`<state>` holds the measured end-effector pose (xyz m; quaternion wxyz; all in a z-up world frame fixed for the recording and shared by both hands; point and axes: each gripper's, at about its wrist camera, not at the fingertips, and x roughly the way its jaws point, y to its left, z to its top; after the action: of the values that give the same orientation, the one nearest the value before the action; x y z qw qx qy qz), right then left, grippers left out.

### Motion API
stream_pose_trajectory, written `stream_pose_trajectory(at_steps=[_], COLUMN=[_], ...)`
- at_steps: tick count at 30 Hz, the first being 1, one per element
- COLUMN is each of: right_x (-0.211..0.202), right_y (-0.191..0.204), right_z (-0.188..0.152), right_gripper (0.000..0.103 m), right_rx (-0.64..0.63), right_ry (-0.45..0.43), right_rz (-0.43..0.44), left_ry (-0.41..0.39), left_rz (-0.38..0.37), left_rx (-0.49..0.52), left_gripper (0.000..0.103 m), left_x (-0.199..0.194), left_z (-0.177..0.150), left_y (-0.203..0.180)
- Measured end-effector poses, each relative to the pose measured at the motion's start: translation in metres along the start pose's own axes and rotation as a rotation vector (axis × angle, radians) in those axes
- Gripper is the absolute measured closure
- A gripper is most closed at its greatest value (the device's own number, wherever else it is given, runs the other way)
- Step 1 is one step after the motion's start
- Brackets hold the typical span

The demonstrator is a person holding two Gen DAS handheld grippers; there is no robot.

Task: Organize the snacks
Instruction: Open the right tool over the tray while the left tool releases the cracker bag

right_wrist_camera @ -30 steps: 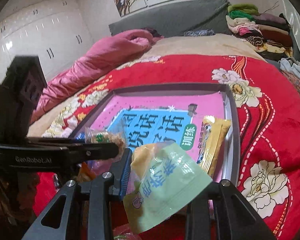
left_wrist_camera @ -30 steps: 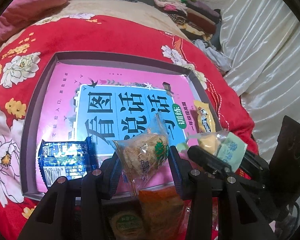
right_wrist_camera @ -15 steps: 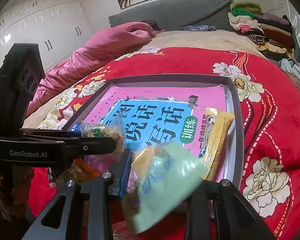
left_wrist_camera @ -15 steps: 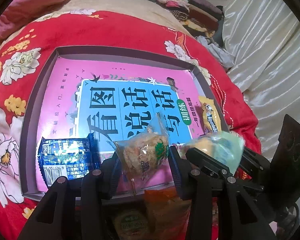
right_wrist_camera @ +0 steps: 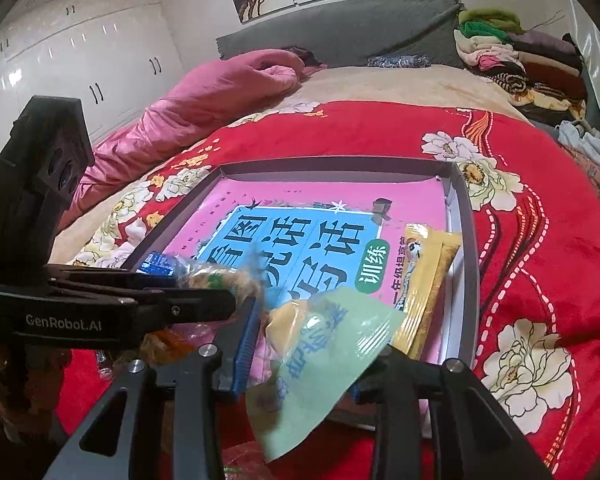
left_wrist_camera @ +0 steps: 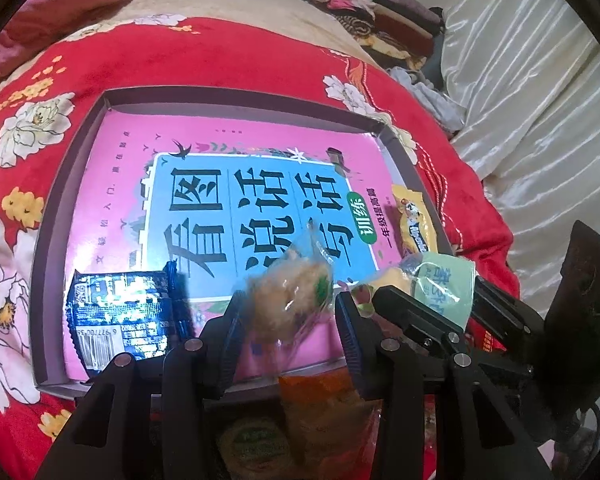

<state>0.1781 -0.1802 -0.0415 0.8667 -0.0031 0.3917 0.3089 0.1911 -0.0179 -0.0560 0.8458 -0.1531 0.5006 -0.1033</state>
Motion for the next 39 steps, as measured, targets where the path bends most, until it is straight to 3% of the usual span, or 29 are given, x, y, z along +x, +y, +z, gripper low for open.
stream_pose_trajectory(at_steps=[30,39], right_x=[-0.02,-0.026], right_y=[-0.016,-0.017], right_z=[0.004,0.006], right_gripper=[0.06,0.056], right_rx=[0.067,0.08], right_ry=[-0.078,-0.103], right_rz=[-0.032,-0.027], left_ry=[-0.017,-0.039], left_rz=[0.01,0.013], left_rx=[-0.018,-0.034], left_gripper=[0.056,0.048], left_x=[-0.012,-0.021], left_z=[-0.003,-0.002], left_y=[0.004,0.006])
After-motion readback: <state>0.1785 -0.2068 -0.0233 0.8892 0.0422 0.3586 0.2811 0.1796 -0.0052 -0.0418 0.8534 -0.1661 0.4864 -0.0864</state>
